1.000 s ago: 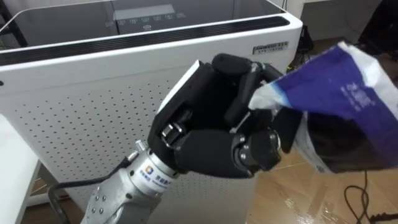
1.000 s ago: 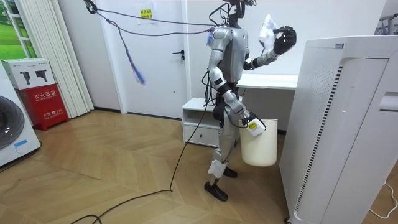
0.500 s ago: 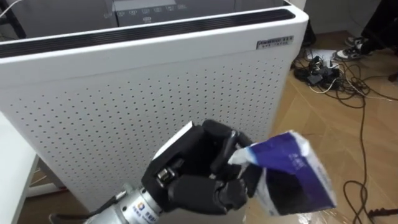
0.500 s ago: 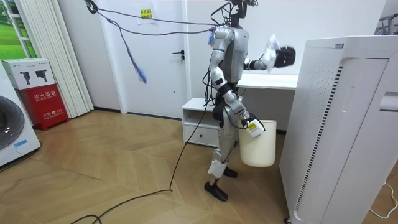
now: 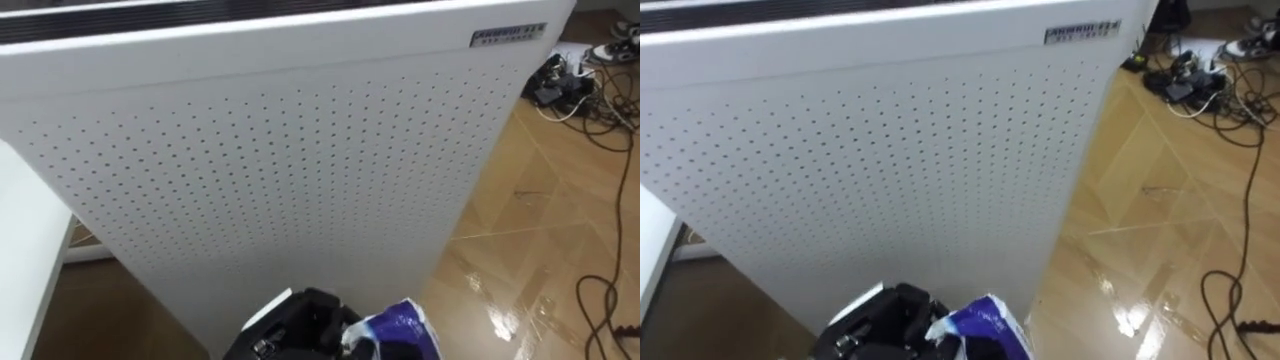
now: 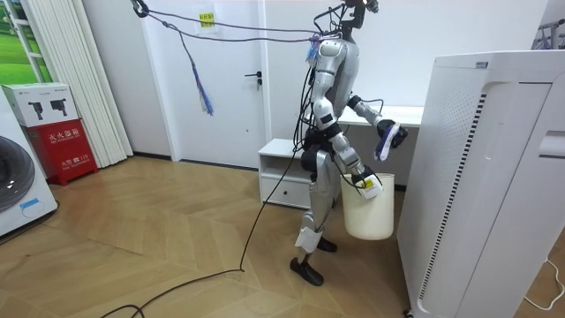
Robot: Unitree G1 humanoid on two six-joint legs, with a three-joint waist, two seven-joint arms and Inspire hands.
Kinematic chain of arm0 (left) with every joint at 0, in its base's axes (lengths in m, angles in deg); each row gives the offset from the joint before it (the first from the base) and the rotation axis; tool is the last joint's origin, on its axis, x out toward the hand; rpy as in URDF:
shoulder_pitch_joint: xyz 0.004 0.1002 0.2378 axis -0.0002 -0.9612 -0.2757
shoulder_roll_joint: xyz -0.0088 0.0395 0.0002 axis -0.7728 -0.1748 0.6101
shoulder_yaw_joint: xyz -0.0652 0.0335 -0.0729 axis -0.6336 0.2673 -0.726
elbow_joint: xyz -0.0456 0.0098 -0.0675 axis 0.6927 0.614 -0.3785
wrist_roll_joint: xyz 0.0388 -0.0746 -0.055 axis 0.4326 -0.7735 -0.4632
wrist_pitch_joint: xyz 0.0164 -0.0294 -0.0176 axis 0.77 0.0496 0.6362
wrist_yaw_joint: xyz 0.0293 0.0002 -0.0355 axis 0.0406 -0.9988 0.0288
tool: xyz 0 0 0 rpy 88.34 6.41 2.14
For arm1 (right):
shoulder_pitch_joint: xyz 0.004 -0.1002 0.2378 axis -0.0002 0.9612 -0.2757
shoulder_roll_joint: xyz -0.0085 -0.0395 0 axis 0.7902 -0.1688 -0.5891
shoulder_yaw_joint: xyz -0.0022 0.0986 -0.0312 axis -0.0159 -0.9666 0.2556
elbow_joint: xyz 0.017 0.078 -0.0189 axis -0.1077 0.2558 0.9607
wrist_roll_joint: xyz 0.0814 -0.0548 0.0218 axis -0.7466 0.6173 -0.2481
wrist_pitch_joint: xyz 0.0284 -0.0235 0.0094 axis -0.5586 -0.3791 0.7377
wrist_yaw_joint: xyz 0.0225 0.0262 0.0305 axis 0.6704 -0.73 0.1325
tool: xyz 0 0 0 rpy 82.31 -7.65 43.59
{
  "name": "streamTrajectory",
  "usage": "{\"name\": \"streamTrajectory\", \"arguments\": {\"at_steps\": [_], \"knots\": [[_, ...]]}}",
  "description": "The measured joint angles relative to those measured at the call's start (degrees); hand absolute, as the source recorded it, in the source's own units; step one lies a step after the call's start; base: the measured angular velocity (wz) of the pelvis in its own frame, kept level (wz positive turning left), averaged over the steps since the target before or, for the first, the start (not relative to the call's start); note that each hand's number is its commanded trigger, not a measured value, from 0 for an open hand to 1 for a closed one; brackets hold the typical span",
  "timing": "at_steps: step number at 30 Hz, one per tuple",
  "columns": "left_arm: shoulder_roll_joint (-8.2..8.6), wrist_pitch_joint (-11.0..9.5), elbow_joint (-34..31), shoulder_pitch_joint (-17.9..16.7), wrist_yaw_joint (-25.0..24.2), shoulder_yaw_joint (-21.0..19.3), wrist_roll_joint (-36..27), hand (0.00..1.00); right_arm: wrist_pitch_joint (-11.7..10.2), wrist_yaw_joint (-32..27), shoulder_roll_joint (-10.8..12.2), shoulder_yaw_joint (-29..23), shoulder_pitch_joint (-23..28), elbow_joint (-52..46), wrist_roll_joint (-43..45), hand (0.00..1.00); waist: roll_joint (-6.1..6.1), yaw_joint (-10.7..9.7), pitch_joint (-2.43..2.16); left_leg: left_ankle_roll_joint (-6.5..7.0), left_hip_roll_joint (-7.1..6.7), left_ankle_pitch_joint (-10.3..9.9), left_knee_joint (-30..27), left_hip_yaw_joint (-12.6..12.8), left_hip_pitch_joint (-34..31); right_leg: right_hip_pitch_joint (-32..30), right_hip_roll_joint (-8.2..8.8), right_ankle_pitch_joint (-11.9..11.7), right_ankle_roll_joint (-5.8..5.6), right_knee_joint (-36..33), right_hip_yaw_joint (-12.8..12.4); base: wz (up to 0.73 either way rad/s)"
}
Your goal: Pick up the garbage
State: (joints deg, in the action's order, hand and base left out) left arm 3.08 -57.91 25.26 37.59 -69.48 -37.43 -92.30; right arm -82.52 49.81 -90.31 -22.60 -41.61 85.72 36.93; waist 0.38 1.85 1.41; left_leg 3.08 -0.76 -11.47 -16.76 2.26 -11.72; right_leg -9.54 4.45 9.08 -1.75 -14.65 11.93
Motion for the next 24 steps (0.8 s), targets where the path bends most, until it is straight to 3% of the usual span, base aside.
{"name": "streamTrajectory", "arguments": {"at_steps": [11,16,24], "knots": [[1.13,-1.8,9.0,-0.2,0.4,-0.3,2.1,1.00,-1.6,-1.0,1.5,-0.1,-1.7,6.0,-0.3,1.00,-0.28,0.2,0.23,0.00,-0.04,0.0,-1.1,-1.0,-3.4,-2.4,0.12,-0.1,0.21,-0.4,1.2,0.04],[1.93,-2.1,12.2,0.1,3.4,-0.6,2.7,1.00,-1.6,-2.2,1.6,0.0,-3.4,6.1,-1.4,1.00,-0.23,1.3,0.24,0.01,-0.02,0.1,-2.8,-1.4,-7.7,-6.9,0.24,-0.2,0.30,-2.2,0.8,0.00],[2.66,-2.1,16.3,0.8,9.0,-0.8,5.1,1.00,-1.5,-3.4,2.9,0.0,-3.5,6.5,-2.6,1.00,-0.16,1.8,0.29,0.04,-0.10,0.1,-3.2,-1.3,-8.7,-7.6,0.35,-0.2,0.30,-2.2,1.2,0.00]]}}
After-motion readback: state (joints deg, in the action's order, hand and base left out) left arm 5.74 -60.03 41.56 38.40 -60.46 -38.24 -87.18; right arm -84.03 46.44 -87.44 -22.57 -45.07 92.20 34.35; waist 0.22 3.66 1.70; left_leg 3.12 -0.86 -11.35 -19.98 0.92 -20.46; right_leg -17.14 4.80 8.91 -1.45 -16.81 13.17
